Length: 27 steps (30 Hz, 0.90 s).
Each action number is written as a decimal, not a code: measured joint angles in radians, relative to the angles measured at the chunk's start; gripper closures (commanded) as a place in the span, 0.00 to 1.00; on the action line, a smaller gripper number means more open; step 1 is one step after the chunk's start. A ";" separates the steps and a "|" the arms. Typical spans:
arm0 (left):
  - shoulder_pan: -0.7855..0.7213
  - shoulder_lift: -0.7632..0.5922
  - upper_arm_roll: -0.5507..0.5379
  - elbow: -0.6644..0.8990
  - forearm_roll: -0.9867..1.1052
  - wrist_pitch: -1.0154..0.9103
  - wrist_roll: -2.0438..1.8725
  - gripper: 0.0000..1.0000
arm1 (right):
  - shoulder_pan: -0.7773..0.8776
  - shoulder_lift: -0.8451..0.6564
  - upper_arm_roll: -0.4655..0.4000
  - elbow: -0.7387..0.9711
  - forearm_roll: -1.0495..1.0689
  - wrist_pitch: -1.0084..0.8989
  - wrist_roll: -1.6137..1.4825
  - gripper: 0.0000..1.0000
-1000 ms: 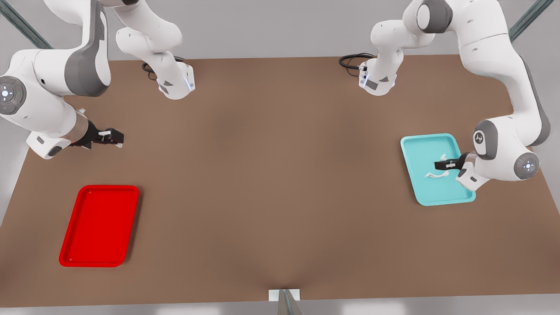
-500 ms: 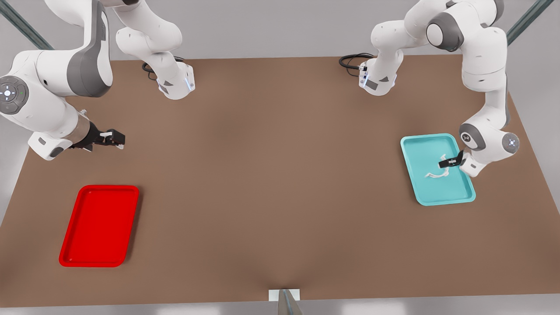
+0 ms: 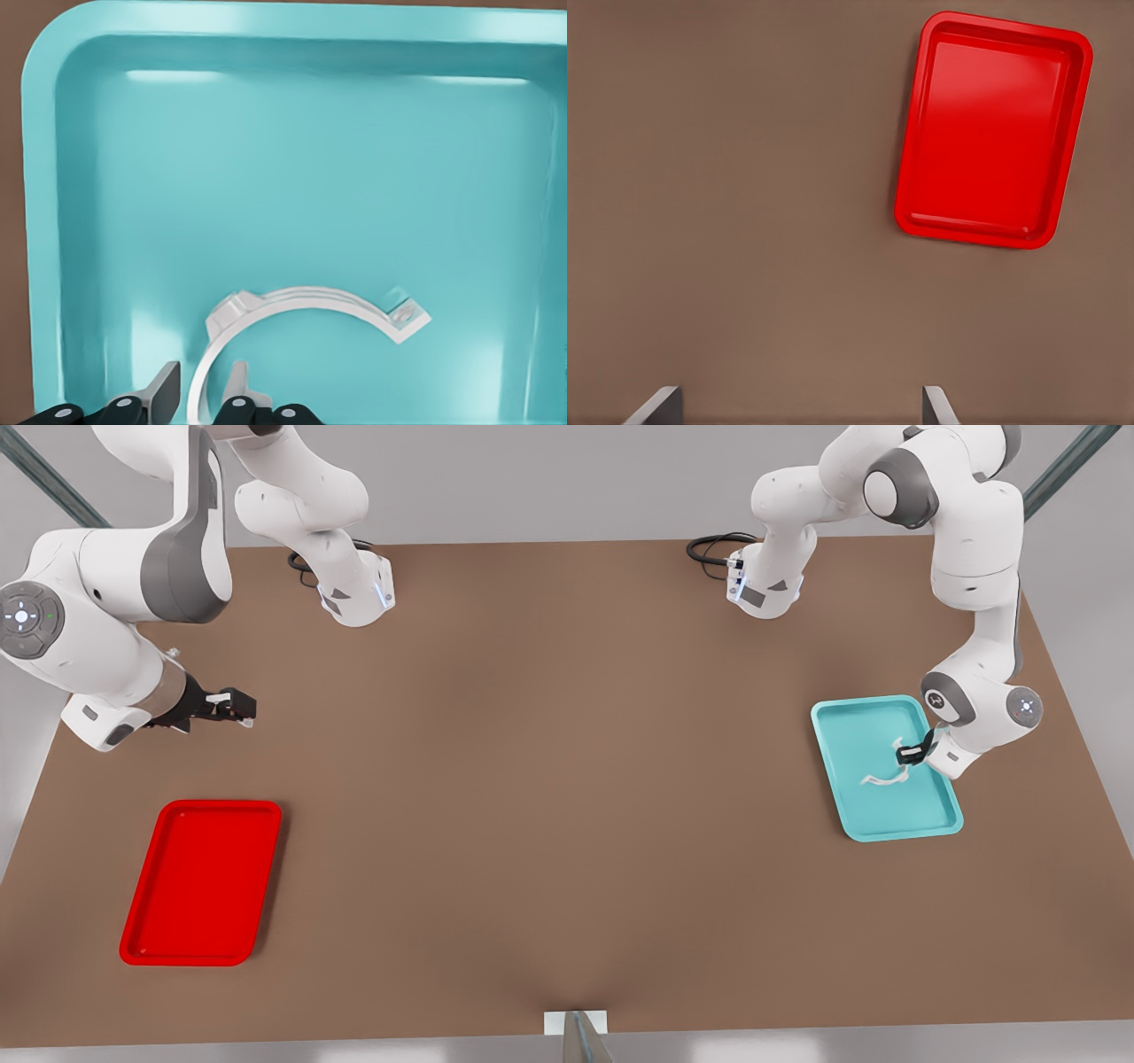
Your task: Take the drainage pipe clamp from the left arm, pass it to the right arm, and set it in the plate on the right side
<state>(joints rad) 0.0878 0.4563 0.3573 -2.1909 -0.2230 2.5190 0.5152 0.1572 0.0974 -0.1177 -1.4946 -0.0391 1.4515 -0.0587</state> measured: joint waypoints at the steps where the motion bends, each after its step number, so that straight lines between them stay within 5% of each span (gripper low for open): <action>1: 0.000 -0.001 0.000 0.000 0.000 -0.005 0.000 0.65 | 0.000 0.000 0.000 0.000 0.000 0.000 0.000 0.00; 3: 0.000 -0.003 0.000 0.000 0.000 -0.013 -0.002 0.73 | 0.001 0.000 0.000 0.000 -0.001 0.000 0.000 0.00; 23: -0.004 0.017 0.000 0.002 0.001 -0.044 -0.016 0.71 | 0.002 0.002 0.000 -0.002 -0.001 -0.002 -0.002 0.00; 27: -0.005 0.018 0.000 0.003 0.003 -0.045 -0.022 0.79 | 0.002 0.002 0.000 -0.002 -0.001 -0.002 -0.002 0.00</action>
<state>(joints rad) 0.0829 0.4747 0.3573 -2.1875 -0.2200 2.4741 0.4937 0.1589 0.0992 -0.1174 -1.4961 -0.0403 1.4491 -0.0608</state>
